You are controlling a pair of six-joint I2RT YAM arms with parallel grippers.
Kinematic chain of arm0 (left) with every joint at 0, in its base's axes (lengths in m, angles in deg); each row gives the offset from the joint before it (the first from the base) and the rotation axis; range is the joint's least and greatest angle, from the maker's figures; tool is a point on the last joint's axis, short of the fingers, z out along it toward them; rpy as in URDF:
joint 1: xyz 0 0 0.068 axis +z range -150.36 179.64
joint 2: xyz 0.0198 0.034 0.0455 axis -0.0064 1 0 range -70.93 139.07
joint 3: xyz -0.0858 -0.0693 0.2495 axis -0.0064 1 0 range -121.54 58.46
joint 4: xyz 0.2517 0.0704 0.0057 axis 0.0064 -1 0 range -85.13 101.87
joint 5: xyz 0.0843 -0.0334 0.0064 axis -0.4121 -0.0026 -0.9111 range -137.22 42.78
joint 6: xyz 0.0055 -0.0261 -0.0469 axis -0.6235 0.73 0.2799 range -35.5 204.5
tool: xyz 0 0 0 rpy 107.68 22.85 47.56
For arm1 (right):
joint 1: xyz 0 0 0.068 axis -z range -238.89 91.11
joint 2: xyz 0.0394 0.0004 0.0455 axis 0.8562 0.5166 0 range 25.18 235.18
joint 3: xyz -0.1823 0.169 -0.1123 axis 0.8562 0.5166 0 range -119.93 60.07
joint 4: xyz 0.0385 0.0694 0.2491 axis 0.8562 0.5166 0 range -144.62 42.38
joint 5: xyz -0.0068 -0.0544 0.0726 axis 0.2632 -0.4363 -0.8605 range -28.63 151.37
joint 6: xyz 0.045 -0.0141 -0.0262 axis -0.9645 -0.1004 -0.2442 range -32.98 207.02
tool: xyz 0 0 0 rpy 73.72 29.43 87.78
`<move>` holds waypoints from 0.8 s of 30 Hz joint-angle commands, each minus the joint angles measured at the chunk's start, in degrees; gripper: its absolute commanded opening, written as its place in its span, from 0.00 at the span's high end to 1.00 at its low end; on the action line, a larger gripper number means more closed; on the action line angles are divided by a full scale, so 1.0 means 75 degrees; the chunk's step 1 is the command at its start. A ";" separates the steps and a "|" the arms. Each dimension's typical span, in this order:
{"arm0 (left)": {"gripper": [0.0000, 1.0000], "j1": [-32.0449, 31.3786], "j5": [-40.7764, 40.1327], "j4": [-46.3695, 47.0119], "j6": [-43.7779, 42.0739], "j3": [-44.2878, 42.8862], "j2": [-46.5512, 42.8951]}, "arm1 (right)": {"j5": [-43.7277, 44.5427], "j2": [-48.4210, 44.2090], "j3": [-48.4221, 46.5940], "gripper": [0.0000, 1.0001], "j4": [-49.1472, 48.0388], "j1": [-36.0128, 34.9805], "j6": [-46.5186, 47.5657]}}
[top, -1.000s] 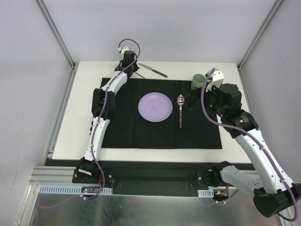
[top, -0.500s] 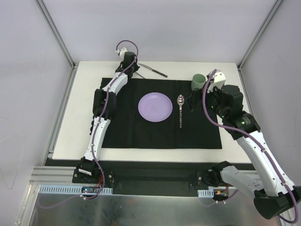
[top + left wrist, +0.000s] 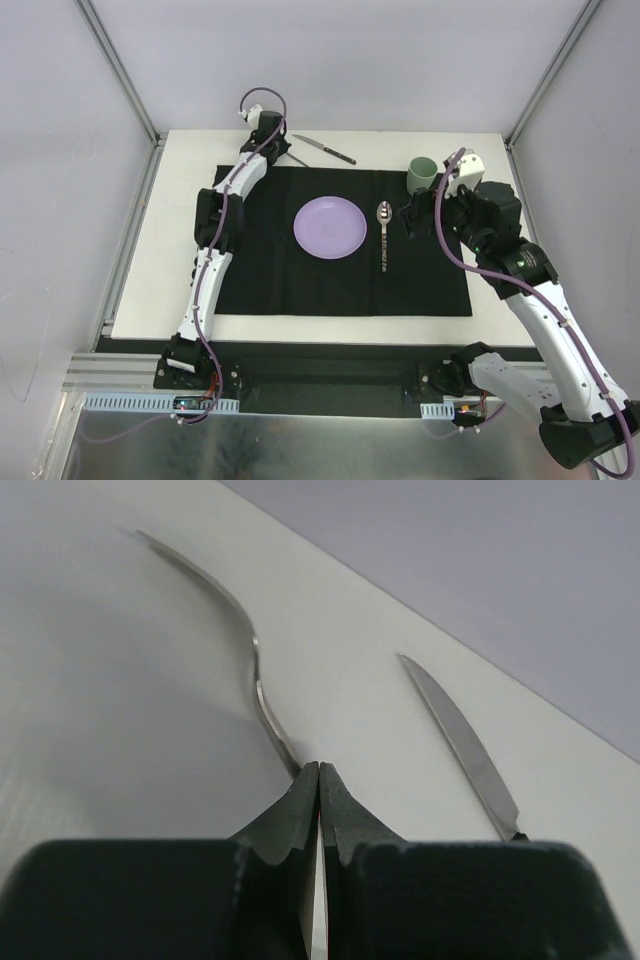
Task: Set the dinner table for one person
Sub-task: Move the fork to the center of the board.
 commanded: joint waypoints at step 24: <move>1.00 0.0053 0.0256 -0.0036 -0.0316 0.0713 -0.1404 | -0.0073 -0.0164 -0.0327 0.02 -0.0107 0.0149 -0.0215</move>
